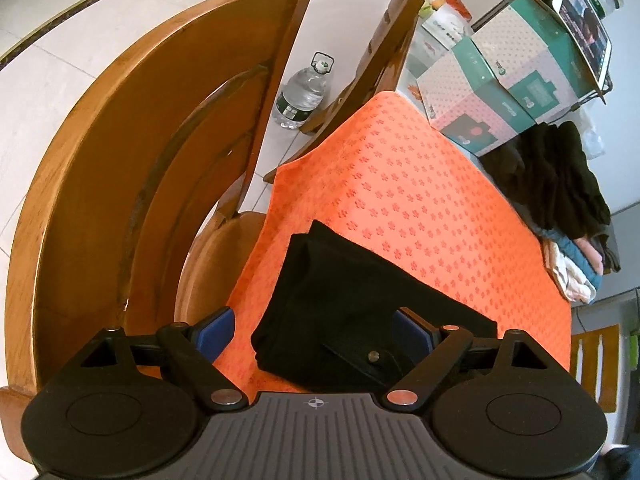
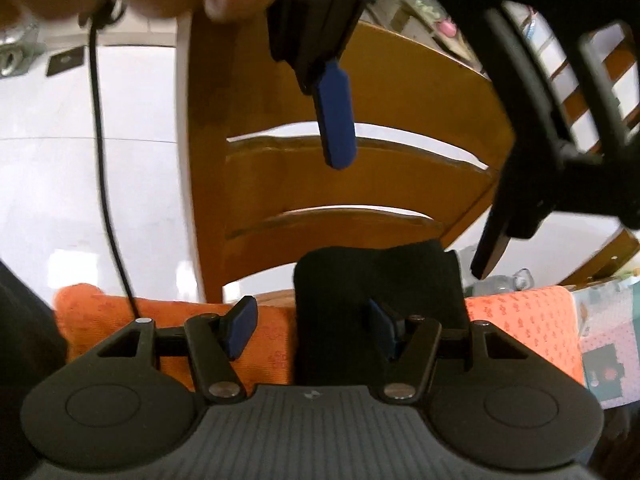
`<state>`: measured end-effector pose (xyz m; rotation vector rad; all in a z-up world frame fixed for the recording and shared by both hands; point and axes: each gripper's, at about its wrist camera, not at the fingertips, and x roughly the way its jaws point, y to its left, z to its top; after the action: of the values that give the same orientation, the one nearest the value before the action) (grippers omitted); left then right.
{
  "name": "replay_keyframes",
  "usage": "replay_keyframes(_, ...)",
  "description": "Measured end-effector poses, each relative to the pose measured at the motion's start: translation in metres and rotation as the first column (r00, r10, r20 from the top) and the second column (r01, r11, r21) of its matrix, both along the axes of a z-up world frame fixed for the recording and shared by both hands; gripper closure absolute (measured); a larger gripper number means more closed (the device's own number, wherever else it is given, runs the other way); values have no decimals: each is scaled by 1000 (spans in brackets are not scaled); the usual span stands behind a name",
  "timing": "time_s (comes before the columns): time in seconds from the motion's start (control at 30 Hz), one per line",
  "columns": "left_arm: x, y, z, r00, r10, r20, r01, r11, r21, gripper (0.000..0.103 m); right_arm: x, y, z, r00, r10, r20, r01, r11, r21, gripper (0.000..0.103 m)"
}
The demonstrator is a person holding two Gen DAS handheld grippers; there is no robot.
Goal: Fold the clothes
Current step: 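Grasp the black trousers bundle with the left gripper and lift it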
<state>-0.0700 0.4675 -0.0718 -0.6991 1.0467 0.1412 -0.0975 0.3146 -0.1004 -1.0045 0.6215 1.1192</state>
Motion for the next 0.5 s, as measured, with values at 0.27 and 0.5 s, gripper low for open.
replay_keyframes(0.27,3,3,-9,999,33,-18,-34,996,-80,13,5,-9,5,998,-54,35,53,998,45,73)
replay_keyframes(0.5,14,0,-26,995,76,-64,-87,977,-193,12,22,-38,46,975,-196,-100,212,961,177,77)
